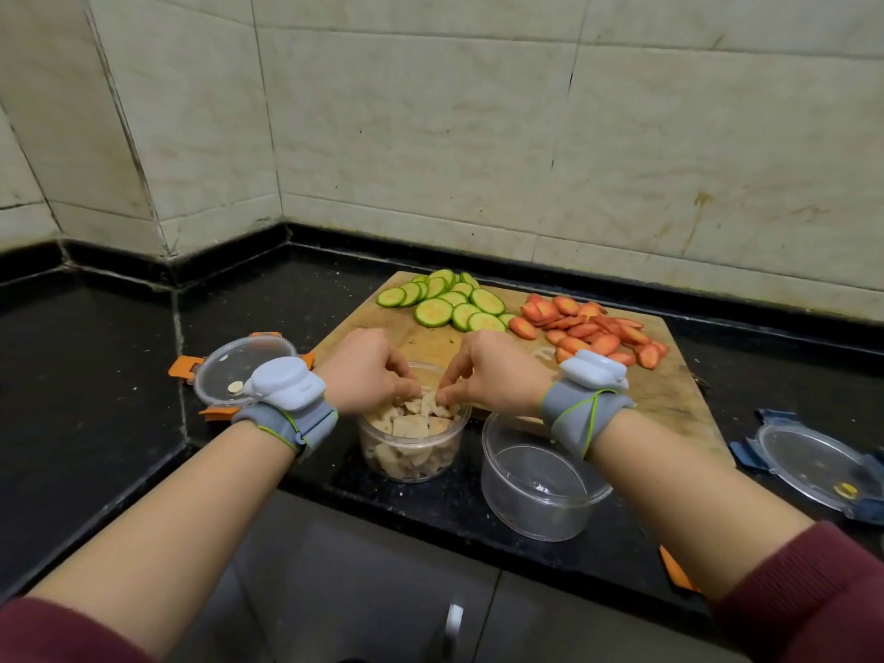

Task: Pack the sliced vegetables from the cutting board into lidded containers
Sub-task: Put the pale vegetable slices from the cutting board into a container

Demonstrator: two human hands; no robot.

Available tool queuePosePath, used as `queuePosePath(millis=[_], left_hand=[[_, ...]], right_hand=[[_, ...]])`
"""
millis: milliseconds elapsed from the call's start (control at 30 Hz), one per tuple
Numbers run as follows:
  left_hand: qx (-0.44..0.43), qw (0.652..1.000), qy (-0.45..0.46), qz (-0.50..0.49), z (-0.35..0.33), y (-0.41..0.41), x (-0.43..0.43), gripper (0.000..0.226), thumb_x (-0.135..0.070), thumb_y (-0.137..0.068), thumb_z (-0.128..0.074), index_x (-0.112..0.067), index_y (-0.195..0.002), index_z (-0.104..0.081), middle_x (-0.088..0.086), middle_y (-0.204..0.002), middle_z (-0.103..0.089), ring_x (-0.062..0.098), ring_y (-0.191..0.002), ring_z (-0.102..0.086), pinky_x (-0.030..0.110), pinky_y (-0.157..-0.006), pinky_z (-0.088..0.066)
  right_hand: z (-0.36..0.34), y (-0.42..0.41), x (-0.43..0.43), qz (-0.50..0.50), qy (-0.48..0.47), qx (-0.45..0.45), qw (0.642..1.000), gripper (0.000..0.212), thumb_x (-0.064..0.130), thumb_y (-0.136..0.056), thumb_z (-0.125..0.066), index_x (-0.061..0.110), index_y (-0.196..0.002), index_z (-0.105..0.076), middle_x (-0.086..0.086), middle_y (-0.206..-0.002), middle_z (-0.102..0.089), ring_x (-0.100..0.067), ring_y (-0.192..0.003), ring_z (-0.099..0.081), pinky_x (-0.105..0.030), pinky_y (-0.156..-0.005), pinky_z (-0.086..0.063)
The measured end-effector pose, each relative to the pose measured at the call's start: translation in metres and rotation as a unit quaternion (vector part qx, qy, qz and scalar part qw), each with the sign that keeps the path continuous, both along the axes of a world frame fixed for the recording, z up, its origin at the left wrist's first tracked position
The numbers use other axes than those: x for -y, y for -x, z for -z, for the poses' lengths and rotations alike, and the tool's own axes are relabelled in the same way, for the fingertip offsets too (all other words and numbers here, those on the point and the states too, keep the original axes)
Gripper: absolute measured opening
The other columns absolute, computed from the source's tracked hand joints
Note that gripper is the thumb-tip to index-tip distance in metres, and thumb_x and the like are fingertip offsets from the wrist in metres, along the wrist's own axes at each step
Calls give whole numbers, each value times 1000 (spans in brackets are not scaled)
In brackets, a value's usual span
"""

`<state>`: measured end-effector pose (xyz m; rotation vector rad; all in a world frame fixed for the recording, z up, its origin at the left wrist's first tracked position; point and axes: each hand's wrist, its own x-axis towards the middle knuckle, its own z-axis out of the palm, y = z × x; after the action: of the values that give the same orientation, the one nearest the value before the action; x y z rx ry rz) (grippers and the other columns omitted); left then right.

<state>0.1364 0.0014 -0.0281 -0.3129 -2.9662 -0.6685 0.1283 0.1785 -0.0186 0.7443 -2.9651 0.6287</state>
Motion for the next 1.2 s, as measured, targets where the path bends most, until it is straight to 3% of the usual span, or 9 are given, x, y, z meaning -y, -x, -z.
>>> queuePosePath(millis=[133,300,433,533,767,833,967,1100,1200], left_hand=[[-32,999,-31,-18,-6,4,-8,14,-28,-84,-65,-19,-85,-76,-1,-79,-68,11,-70,-55,23,-61,-41],[-73,996,-57,-6,-11,14,-33,13,-21,-86,-61,-18,-90,-73,0,-86,-68,17,-80,-61,27,-69,-47],[-51,997,24,46,-13,29,-61,18,-22,-85,-59,-20,-97,-73,2,-99,-68,21,-92,-62,30,-78,-51],[-16,990,113,86,-15,39,-83,25,-25,-84,-58,-22,-106,-70,4,-113,-65,24,-104,-60,32,-85,-50],[34,986,119,111,-4,78,-146,35,-24,-90,-54,-13,-123,-61,9,-128,-59,28,-114,-56,36,-95,-47],[36,987,123,98,3,93,-160,30,-23,-92,-51,-12,-119,-60,10,-124,-58,31,-113,-55,35,-94,-45],[44,993,98,51,35,138,-172,11,-31,-84,-49,-21,-81,-52,3,-85,-54,33,-93,-64,38,-79,-52],[44,996,67,49,30,127,-179,27,-36,-88,-55,-10,-94,-62,7,-99,-60,30,-101,-60,37,-85,-49],[47,998,14,39,26,126,-181,23,-30,-83,-65,-9,-93,-68,9,-100,-68,28,-95,-62,35,-81,-50]], right_hand=[[-12,8,-21,15,75,35,996,17,29,-77,-78,20,-91,-77,4,-76,-62,-3,-65,-50,-15,-58,-38],[-28,28,-72,96,119,33,988,7,20,-76,-78,19,-83,-75,9,-72,-65,0,-63,-53,-15,-62,-42],[-32,40,-123,175,73,21,982,3,20,-77,-76,17,-77,-75,-3,-64,-61,-9,-55,-48,-25,-60,-40],[-28,45,-152,213,26,35,976,6,21,-78,-74,21,-72,-72,1,-64,-62,-10,-58,-52,-26,-63,-44],[4,55,-160,197,19,74,977,22,29,-82,-71,8,-74,-73,-1,-64,-59,-12,-60,-51,-23,-55,-40],[13,60,-157,209,3,64,976,33,39,-82,-69,8,-72,-71,-2,-62,-55,-14,-61,-49,-26,-55,-37],[23,65,-152,237,8,73,969,36,43,-81,-68,9,-71,-68,-3,-68,-59,-16,-68,-54,-24,-63,-39],[26,68,-152,245,83,118,959,33,37,-74,-78,18,-61,-55,0,-66,-55,-15,-63,-50,-26,-64,-41],[29,68,-151,237,117,120,957,29,32,-71,-81,17,-67,-57,-1,-70,-57,-14,-65,-51,-27,-64,-43]])
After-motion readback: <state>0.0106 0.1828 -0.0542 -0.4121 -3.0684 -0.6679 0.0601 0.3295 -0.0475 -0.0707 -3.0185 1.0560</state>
